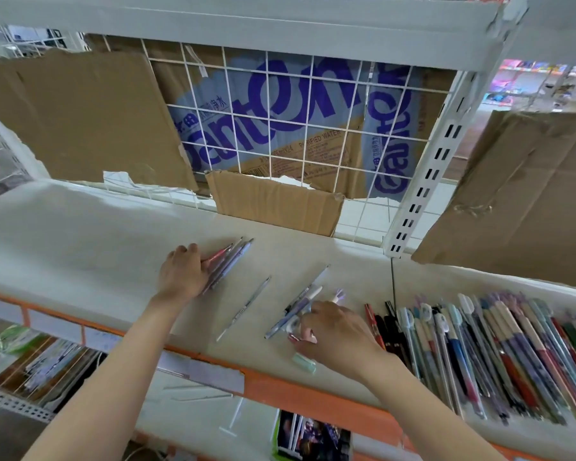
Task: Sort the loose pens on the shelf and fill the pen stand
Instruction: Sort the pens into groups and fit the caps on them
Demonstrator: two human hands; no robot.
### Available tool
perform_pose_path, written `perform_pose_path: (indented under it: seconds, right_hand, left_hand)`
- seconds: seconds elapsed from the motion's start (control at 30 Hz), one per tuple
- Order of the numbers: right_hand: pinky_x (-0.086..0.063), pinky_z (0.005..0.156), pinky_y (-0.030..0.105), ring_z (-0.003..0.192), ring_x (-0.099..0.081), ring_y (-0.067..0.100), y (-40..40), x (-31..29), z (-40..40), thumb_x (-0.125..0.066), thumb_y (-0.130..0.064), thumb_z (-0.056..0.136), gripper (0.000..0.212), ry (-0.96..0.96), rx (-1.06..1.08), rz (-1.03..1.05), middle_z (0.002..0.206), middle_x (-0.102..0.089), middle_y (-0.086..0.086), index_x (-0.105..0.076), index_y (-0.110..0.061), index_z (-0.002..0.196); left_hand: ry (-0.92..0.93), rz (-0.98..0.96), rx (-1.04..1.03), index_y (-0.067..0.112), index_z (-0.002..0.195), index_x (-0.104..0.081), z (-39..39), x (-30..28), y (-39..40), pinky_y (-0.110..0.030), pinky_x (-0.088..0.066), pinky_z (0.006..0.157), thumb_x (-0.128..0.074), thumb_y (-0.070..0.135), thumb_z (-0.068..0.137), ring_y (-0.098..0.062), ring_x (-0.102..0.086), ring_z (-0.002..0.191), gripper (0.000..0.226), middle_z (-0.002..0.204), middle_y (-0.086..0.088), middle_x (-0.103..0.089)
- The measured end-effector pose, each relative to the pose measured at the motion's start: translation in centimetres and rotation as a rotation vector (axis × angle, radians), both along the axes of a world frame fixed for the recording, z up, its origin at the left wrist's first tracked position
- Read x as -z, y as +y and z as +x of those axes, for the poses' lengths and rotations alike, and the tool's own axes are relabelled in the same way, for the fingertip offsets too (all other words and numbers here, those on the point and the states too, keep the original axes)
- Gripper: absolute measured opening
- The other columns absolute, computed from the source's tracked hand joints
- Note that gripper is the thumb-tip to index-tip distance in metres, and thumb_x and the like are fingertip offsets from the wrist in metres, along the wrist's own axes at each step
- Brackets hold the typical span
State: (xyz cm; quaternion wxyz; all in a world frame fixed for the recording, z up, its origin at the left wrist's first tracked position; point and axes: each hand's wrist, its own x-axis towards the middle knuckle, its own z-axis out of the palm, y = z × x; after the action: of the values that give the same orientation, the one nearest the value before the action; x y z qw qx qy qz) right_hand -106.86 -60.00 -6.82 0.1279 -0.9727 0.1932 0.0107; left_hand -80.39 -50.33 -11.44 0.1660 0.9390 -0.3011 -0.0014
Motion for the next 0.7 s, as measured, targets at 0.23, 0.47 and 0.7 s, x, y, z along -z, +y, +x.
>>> perform_pose_path:
  seconds: [0.23, 0.47, 0.7]
  right_hand:
    - [-0.044, 0.061, 0.022, 0.060, -0.051, 0.006, -0.9, 0.4, -0.1, -0.064, -0.017, 0.088, 0.017, -0.393, 0.175, 0.593, 0.071, -0.061, -0.001, -0.060, -0.002, 0.080]
    - [-0.038, 0.054, 0.020, 0.068, -0.053, 0.019, -1.9, 0.1, -0.1, -0.049, 0.002, 0.093, 0.016, -0.798, 0.429, 1.286, 0.076, -0.068, 0.011, -0.057, -0.004, 0.106]
    - [-0.040, 0.057, 0.022, 0.072, -0.056, 0.024, -2.0, 0.5, -0.2, -0.053, 0.001, 0.090, 0.012, -0.898, 0.483, 1.281, 0.084, -0.069, 0.018, -0.053, -0.010, 0.094]
  left_hand:
    - [0.250, -0.504, 0.098, 0.011, 0.092, -0.038, -6.6, -0.9, 2.2, -0.036, -0.035, 0.060, -0.041, 0.010, 0.097, -0.029, -0.051, 0.068, 0.006, 0.074, -0.009, -0.056]
    - [0.600, -0.555, 0.428, 0.043, 0.060, -0.054, -12.9, -1.3, 2.4, -0.022, -0.027, 0.056, -0.048, 0.014, 0.097, -0.003, -0.036, 0.055, 0.048, 0.052, 0.012, -0.041]
    - [0.652, -0.562, 0.428, 0.041, 0.058, -0.053, -13.1, -1.6, 2.4, -0.020, -0.027, 0.055, -0.047, 0.014, 0.097, -0.005, -0.035, 0.055, 0.048, 0.054, 0.009, -0.041]
